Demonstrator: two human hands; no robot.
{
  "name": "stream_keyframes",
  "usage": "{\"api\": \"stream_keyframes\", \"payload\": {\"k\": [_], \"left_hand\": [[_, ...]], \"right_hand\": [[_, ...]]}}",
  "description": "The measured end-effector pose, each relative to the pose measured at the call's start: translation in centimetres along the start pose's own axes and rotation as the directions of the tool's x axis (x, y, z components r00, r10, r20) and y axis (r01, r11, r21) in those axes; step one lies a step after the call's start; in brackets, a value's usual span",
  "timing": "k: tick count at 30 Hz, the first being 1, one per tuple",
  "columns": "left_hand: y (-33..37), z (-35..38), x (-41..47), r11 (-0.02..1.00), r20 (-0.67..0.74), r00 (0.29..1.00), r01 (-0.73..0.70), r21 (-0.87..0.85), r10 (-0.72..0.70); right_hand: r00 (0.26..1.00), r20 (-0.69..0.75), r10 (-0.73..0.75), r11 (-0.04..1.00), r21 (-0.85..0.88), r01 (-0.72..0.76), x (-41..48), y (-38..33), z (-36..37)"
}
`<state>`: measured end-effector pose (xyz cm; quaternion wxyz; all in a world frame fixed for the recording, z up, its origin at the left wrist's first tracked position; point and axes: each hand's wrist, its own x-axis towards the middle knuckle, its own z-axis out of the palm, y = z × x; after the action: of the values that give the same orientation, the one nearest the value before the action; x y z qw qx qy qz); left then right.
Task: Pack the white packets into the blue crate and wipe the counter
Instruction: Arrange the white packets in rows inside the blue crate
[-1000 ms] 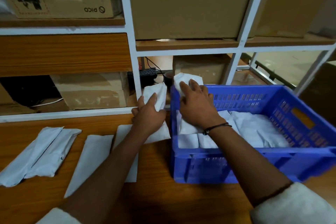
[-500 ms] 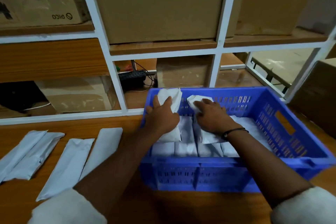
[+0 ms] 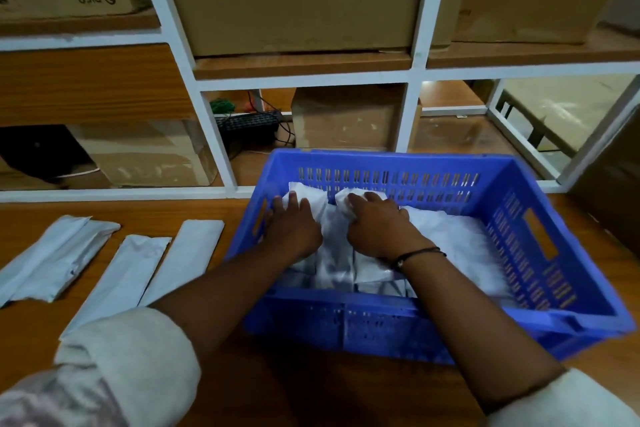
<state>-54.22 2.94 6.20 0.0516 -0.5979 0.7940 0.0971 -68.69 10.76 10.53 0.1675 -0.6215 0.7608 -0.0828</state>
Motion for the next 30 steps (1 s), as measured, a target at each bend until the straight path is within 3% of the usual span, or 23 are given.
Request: {"api": "stream_keyframes", "payload": {"k": [4,6,9,13,19,23,27,30], "left_hand": [[-0.3,0.0,0.5,0.998,0.04,0.999,-0.011,0.056,0.009],[-0.9,-0.9,1.2,0.989,0.049,0.995,-0.092,0.118,0.087],[-1.8,-2.5,2.0,0.915,0.23,0.938,-0.316,0.252,0.26],[-3.2,-1.5,1.6,0.819,0.41,0.869,-0.437,0.371,0.278],[-4.1,-0.5,1.5,0.73,0.364,0.868,-0.487,0.48,0.339],[-4.0,-1.8,0.6,0.663,0.302,0.89,-0.456,0.594,0.341],[-4.2,-2.2,0.1,0.626,0.307,0.888,-0.459,0.631,0.342],[-4.7,-1.3,0.0,0.614,0.244,0.899,-0.428,0.663,0.364]], "right_hand": [[1.0,0.014,0.026,1.0,0.002,-0.026,0.0,0.1,0.0],[0.999,0.006,0.048,0.999,0.002,-0.048,0.0,0.3,-0.1],[0.996,0.015,0.088,0.996,-0.008,-0.088,0.2,0.6,0.0],[0.994,0.043,0.102,0.994,-0.03,-0.101,0.3,0.2,0.4],[0.997,0.053,0.054,0.994,-0.103,-0.048,0.4,-0.7,1.5],[0.999,0.047,0.02,0.998,-0.062,-0.017,1.0,-1.9,2.3],[0.981,0.19,0.03,0.995,-0.104,-0.01,1.9,-2.9,1.8],[0.924,0.381,-0.023,0.949,-0.283,0.14,2.2,-3.1,0.8]]}}
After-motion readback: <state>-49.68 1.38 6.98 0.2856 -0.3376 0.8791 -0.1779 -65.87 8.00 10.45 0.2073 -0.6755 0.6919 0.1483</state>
